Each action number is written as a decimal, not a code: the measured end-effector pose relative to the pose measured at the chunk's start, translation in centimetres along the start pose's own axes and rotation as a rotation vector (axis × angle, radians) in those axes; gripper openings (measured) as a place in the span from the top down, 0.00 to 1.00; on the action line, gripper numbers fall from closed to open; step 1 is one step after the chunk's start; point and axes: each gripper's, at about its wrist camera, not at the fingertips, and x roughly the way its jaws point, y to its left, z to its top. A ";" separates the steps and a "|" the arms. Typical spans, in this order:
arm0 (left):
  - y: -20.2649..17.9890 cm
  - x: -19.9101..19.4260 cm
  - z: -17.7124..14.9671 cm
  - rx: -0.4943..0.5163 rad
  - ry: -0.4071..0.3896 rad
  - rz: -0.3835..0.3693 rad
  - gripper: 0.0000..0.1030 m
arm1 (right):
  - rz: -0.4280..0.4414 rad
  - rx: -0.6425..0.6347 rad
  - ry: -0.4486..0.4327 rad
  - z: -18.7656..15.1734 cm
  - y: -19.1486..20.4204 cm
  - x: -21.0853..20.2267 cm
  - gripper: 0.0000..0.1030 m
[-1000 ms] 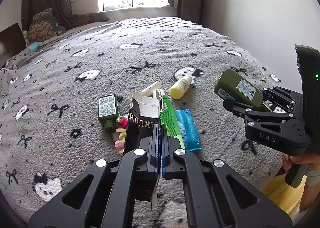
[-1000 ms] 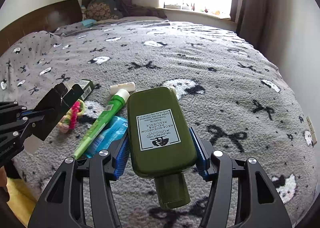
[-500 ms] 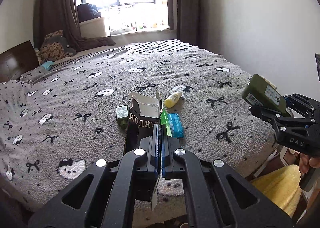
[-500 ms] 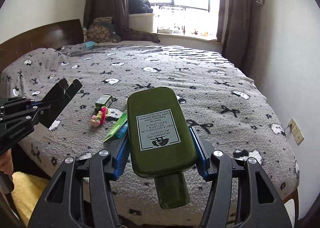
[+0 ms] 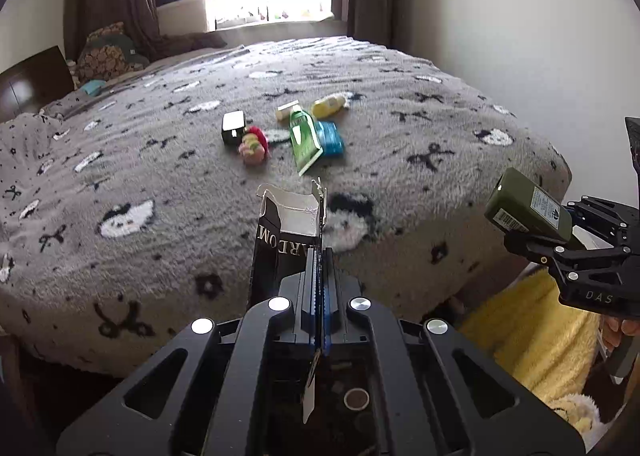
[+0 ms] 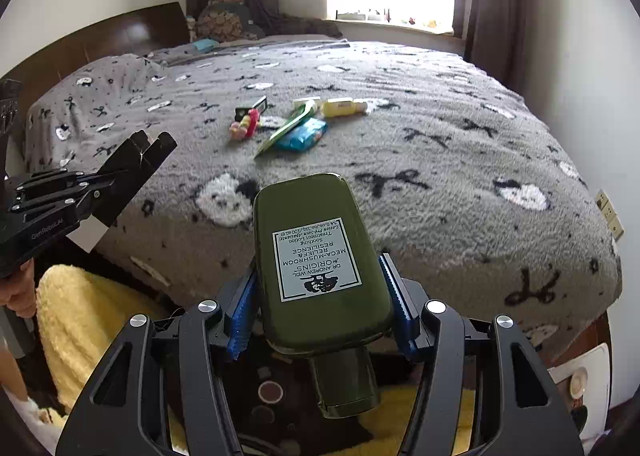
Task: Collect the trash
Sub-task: 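Lower both tools below the bed edge and release box and green bottle into the bin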
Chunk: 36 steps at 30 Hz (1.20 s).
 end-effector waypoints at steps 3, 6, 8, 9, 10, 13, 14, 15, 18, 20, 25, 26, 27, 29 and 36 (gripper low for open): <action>-0.6 1.2 -2.5 -0.010 0.069 -0.027 0.99 | 0.025 0.023 0.069 -1.9 0.2 1.6 0.45; -1.0 2.7 -4.7 -0.018 0.135 -0.047 0.99 | 0.047 0.042 0.143 -3.6 0.6 3.4 0.45; -1.1 3.8 -6.1 -0.027 0.182 -0.057 0.99 | 0.060 0.049 0.185 -4.6 0.8 4.6 0.45; -1.0 4.3 -6.7 -0.033 0.203 -0.062 0.99 | 0.065 0.054 0.204 -5.1 0.9 5.2 0.45; -1.0 5.0 -7.4 -0.041 0.227 -0.069 0.99 | 0.071 0.063 0.233 -5.7 1.0 5.9 0.45; -1.2 6.8 -9.2 -0.049 0.292 -0.079 0.99 | 0.081 0.084 0.288 -6.8 1.1 7.4 0.45; -1.2 7.4 -9.8 -0.045 0.315 -0.079 0.99 | 0.084 0.090 0.308 -7.3 1.2 8.0 0.45; -1.3 8.1 -10.4 -0.044 0.337 -0.079 0.99 | 0.086 0.094 0.322 -7.6 1.3 8.4 0.45; -1.3 9.8 -11.9 -0.050 0.392 -0.088 0.99 | 0.097 0.107 0.357 -8.5 1.3 9.8 0.45; -1.3 10.9 -12.9 -0.054 0.431 -0.097 0.99 | 0.098 0.114 0.389 -9.1 1.3 10.8 0.45; -1.1 13.8 -15.3 -0.083 0.536 -0.127 0.99 | 0.120 0.124 0.467 -10.4 1.7 13.3 0.45; -1.0 14.2 -15.6 -0.090 0.552 -0.132 0.99 | 0.124 0.123 0.488 -10.3 1.7 14.0 0.45; -1.0 14.6 -15.8 -0.095 0.566 -0.138 0.99 | 0.126 0.120 0.501 -10.4 1.8 14.5 0.45; -0.9 15.1 -16.3 -0.098 0.584 -0.146 0.99 | 0.122 0.115 0.521 -10.4 1.9 15.3 0.45; -1.7 16.2 -17.1 -0.093 0.631 -0.179 0.98 | 0.132 0.099 0.564 -10.7 2.2 16.6 0.44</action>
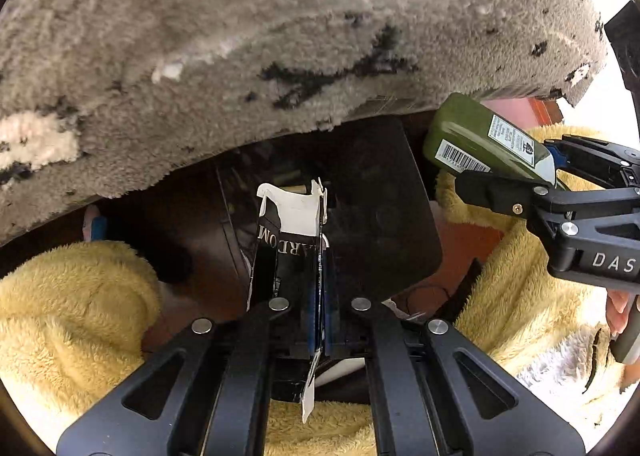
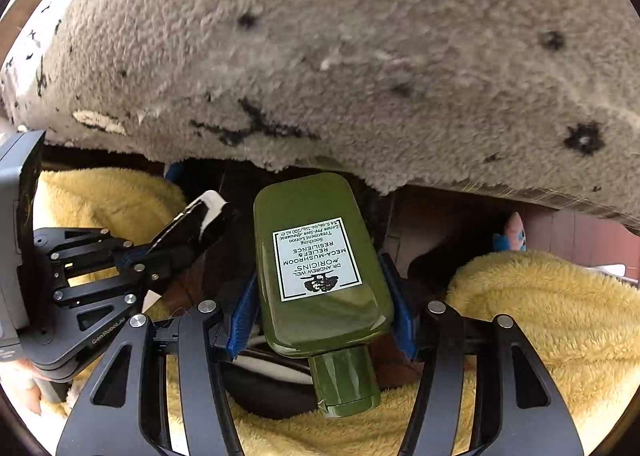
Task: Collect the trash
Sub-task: 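Lower both tools below the bed edge and release box and green bottle into the bin, then raise both open tools back toward the remaining items on the bed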
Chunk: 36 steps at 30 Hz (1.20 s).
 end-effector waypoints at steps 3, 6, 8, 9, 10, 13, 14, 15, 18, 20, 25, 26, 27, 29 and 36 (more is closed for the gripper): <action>0.1 0.5 0.2 -0.009 0.008 -0.016 0.96 | -0.009 0.007 0.009 0.2 -0.2 0.5 0.43; 0.8 0.6 0.5 -0.020 0.003 -0.015 0.78 | -0.001 0.018 0.009 0.3 -0.7 0.7 0.40; 1.0 0.5 0.7 -0.026 0.000 -0.010 0.74 | 0.002 0.026 0.003 0.5 -0.9 0.5 0.40; 1.3 0.1 0.9 -0.030 -0.001 -0.009 0.73 | 0.003 0.027 -0.001 0.6 -0.9 0.4 0.40; 1.4 -0.1 1.0 -0.032 -0.004 -0.006 0.70 | 0.002 0.027 -0.005 0.6 -0.9 0.3 0.40; 1.6 -1.3 1.6 -0.036 -0.021 0.018 0.61 | 0.000 0.026 -0.022 0.8 -0.8 -0.4 0.40; 1.7 -1.7 1.7 -0.035 -0.031 0.028 0.57 | -0.003 0.025 -0.033 0.8 -0.8 -0.8 0.40; 1.8 -2.2 1.8 -0.034 -0.043 0.038 0.56 | -0.009 0.025 -0.047 0.9 -0.8 -1.3 0.40; 2.2 -4.2 2.0 -0.037 -0.093 0.067 0.52 | -0.034 0.026 -0.097 1.1 -0.9 -3.2 0.39; 2.8 -5.8 2.3 -0.042 -0.132 0.085 0.47 | -0.052 0.024 -0.145 1.2 -1.1 -4.9 0.39; 3.4 -11.1 3.0 -0.038 -0.270 0.132 0.44 | -0.067 0.015 -0.276 1.9 -1.6 -9.3 0.39; 3.3 -12.0 3.3 -0.038 -0.298 0.143 0.44 | -0.069 0.011 -0.293 2.1 -1.8 -9.8 0.39; 3.4 -12.9 3.1 -0.036 -0.326 0.154 0.43 | -0.069 0.006 -0.319 2.5 -1.7 -10.6 0.39; 3.6 -14.7 3.6 -0.028 -0.379 0.176 0.43 | -0.072 -0.003 -0.357 3.1 -1.6 -11.8 0.39; 5.1 -19.2 6.2 -0.030 -0.511 0.248 0.39 | -0.098 -0.039 -0.465 6.5 -0.9 -15.0 0.39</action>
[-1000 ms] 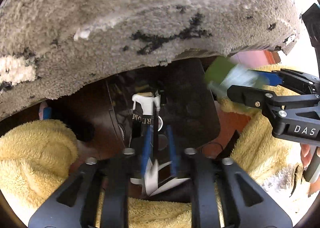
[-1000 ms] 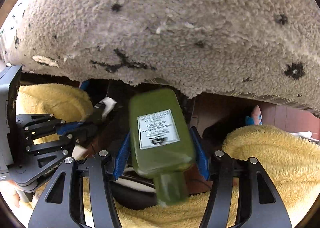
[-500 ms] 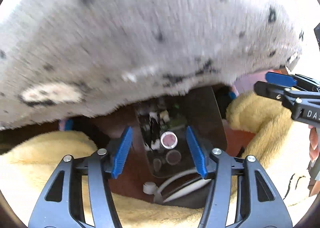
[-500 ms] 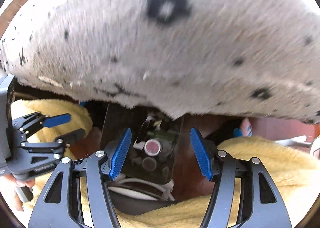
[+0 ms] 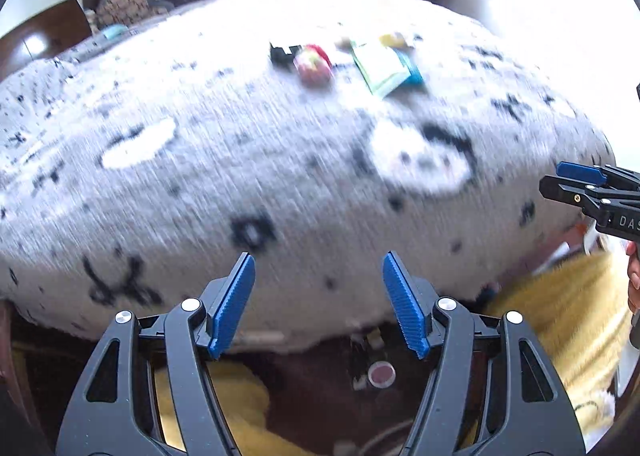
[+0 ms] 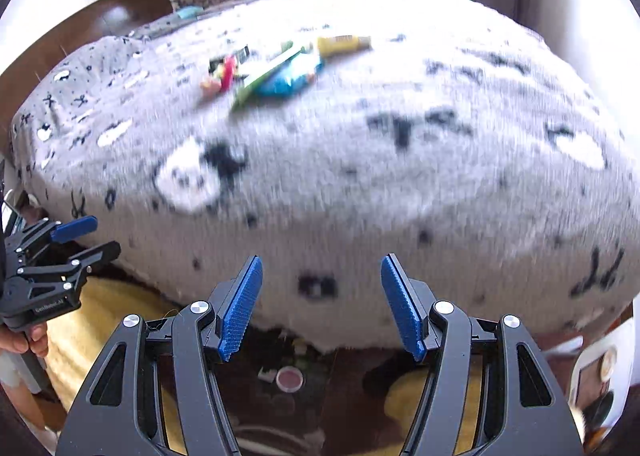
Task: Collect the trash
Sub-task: 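Raise both open tools back toward the remaining items on the bed, then grasp the pink-yellow pipe-cleaner toy with the left tool while the right tool grasps the blue wipe pack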
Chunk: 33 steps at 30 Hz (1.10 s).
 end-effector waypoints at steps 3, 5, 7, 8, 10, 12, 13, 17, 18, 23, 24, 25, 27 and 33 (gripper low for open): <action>0.2 0.2 1.8 -0.008 -0.028 0.020 0.39 | 0.000 -0.007 -0.016 2.1 0.0 0.2 0.39; 0.6 0.8 3.1 -0.012 -0.037 0.026 0.39 | 0.001 -0.015 -0.022 3.3 0.5 0.6 0.39; 0.9 1.5 4.5 -0.017 -0.035 0.025 0.39 | -0.002 -0.025 -0.023 4.7 0.6 1.6 0.39; 1.1 2.2 4.9 -0.018 -0.035 0.022 0.39 | -0.001 -0.029 -0.023 5.2 0.9 2.1 0.39; 1.5 2.9 5.8 -0.020 -0.034 0.015 0.39 | 0.002 -0.044 -0.029 6.6 1.6 3.6 0.39; 1.9 3.6 6.9 -0.018 -0.032 0.012 0.39 | 0.006 -0.053 -0.029 7.5 2.3 4.8 0.39; 2.1 4.1 7.2 -0.016 -0.031 0.014 0.39 | 0.014 -0.054 -0.027 7.9 2.4 5.3 0.39; 2.7 5.6 8.3 -0.012 -0.024 0.017 0.39 | 0.020 -0.064 -0.002 9.6 3.0 8.0 0.40; 2.8 5.9 8.6 -0.011 -0.022 0.016 0.38 | 0.018 -0.068 0.001 10.0 3.2 8.6 0.40; 3.2 7.5 9.8 0.007 -0.009 0.013 0.34 | 0.026 -0.071 0.001 11.6 4.0 10.6 0.40; 3.3 7.8 10.0 0.011 -0.006 0.012 0.34 | 0.026 -0.070 0.001 12.0 4.1 10.9 0.40; 3.3 8.1 10.2 0.014 -0.003 0.012 0.34 | 0.028 -0.070 0.001 12.4 4.3 11.3 0.40; 3.4 8.7 10.5 0.017 0.002 0.011 0.34 | 0.034 -0.069 0.003 12.9 4.5 11.9 0.40; 3.7 10.4 11.4 0.026 0.018 -0.002 0.34 | 0.037 -0.018 0.011 14.7 4.2 13.3 0.39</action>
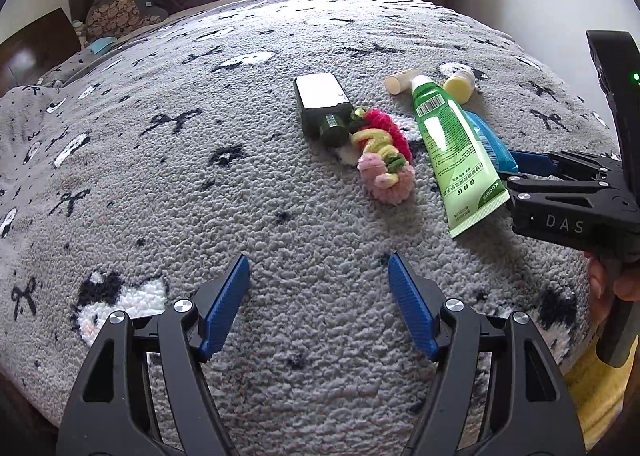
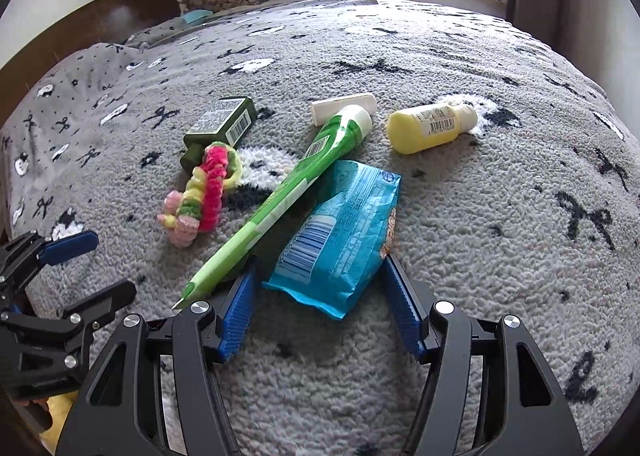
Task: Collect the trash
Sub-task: 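Grasp the pink-yellow pipe-cleaner toy with the left tool while the right tool grasps the blue wipe pack, then lower both tools below the bed edge and release toy and wipe pack into the bin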
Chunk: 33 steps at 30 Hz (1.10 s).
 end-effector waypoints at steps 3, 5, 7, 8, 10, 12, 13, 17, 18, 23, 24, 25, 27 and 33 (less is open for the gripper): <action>-0.1 0.6 0.7 0.009 -0.001 -0.004 0.34 | 0.005 0.035 0.018 0.9 -0.4 0.5 0.39; -0.2 0.9 1.2 0.012 -0.002 -0.007 0.34 | -0.023 0.017 0.012 1.5 -0.3 0.8 0.39; -0.4 1.2 1.8 0.015 -0.005 -0.021 0.34 | -0.047 -0.004 0.019 1.9 -0.3 1.3 0.40; -0.6 1.4 2.0 0.015 -0.005 -0.031 0.34 | -0.051 -0.009 0.024 2.1 -0.4 1.6 0.40; -0.9 1.8 2.6 0.018 -0.005 -0.043 0.34 | -0.059 -0.025 0.028 2.5 -0.8 2.1 0.54; -1.2 2.1 3.2 0.020 -0.008 -0.057 0.34 | -0.064 -0.035 0.020 2.8 -1.4 2.0 0.62; -1.4 2.3 3.5 0.021 -0.009 -0.064 0.34 | -0.066 -0.041 0.017 2.8 -1.8 1.9 0.64; -2.2 3.1 4.6 0.020 -0.010 -0.084 0.34 | -0.079 -0.058 0.011 2.5 -2.8 1.4 0.67; -2.4 3.4 4.8 0.020 -0.008 -0.088 0.35 | -0.083 -0.060 0.007 2.3 -3.0 1.1 0.67; -3.1 4.5 5.6 0.023 -0.004 -0.067 0.59 | -0.093 -0.053 -0.005 1.5 -4.1 -0.2 0.67; -3.2 4.6 5.6 0.027 -0.002 -0.064 0.62 | -0.096 -0.051 -0.008 1.3 -4.3 -0.5 0.67; -3.3 4.5 5.5 0.030 -0.003 -0.067 0.67 | -0.100 -0.050 -0.011 1.0 -4.5 -0.9 0.67; -3.5 4.1 5.3 0.037 -0.005 -0.059 0.70 | -0.102 -0.044 -0.017 0.5 -4.8 -1.6 0.67; -4.9 2.0 3.6 0.055 -0.012 -0.061 0.73 | -0.111 -0.037 -0.046 -1.3 -5.4 -4.6 0.67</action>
